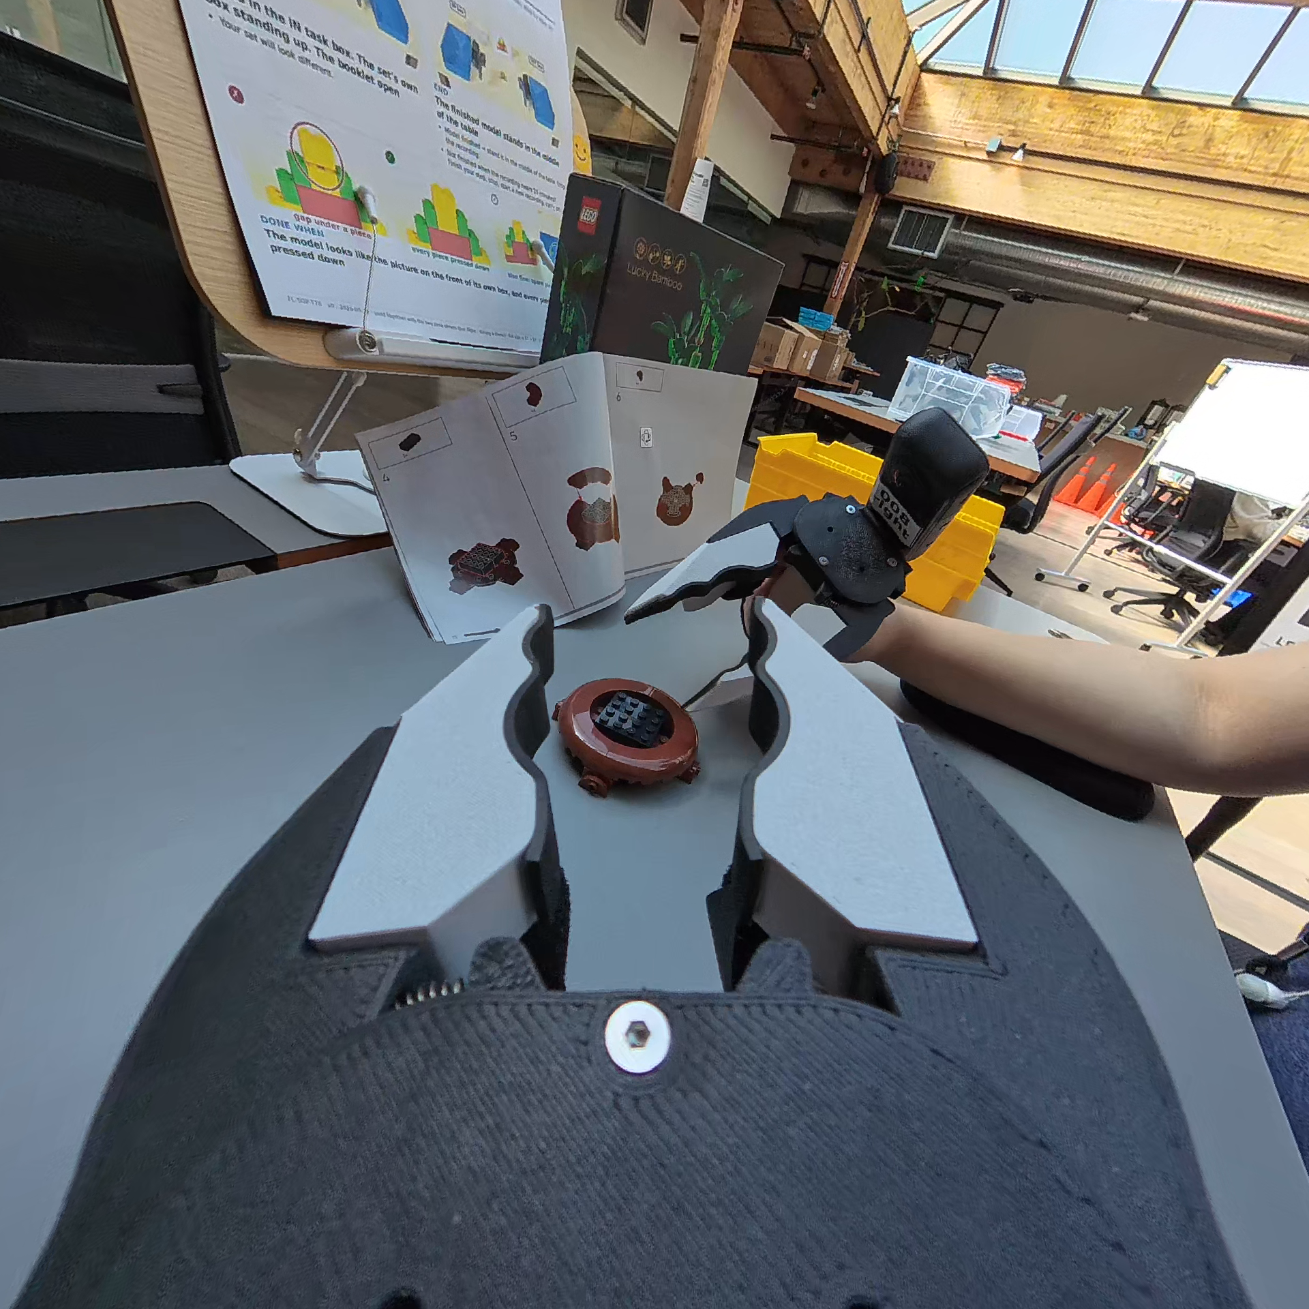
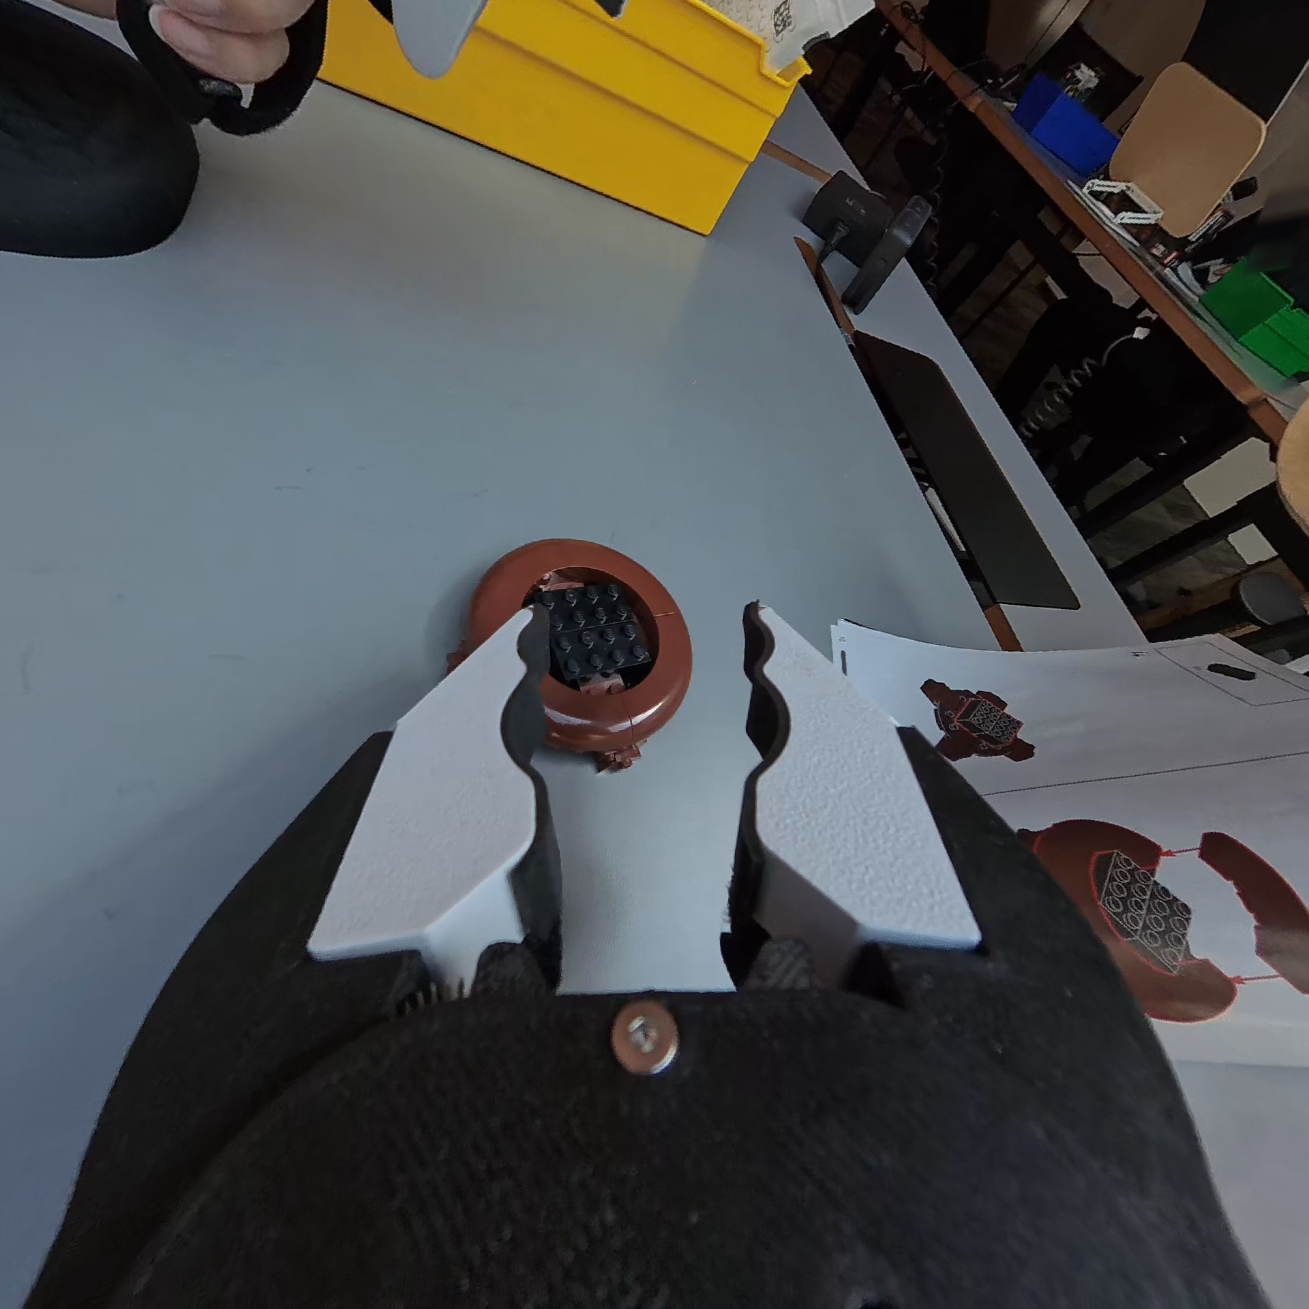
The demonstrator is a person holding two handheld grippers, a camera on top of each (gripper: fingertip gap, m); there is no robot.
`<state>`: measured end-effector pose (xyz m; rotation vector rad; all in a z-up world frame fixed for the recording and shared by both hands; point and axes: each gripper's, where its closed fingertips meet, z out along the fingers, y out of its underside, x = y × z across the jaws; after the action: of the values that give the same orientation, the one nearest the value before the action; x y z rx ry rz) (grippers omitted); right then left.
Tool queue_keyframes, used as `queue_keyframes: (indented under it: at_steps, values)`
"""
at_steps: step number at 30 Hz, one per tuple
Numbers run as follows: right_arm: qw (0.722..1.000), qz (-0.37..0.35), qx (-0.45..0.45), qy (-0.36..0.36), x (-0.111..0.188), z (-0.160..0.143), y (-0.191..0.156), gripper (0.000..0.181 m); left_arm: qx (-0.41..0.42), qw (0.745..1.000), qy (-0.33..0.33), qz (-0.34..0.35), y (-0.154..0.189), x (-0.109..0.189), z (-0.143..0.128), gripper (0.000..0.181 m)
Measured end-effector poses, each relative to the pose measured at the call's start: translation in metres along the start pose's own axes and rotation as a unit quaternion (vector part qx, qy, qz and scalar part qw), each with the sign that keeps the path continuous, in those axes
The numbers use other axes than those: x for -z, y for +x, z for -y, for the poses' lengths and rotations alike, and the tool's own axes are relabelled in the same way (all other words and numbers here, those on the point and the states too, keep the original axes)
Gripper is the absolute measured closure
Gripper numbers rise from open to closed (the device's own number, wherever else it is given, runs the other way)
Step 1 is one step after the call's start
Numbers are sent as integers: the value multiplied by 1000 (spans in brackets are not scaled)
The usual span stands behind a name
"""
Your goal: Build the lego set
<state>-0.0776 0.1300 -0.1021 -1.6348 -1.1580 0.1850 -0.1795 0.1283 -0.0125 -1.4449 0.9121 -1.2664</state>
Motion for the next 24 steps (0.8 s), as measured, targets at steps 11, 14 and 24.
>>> queue_keyframes:
  at_steps: [11,14,24]
  values:
    - [1000,-1,3,-4,-1,-3,2,131,-23,998,-61,-12,7,-16,-19,135]
    - [1000,0,4,-5,-1,-3,1,131,-25,997,-65,-14,9,-17,-21,135]
    - [1000,0,6,-6,-2,-3,1,132,-19,999,-31,-11,9,-11,-8,134]
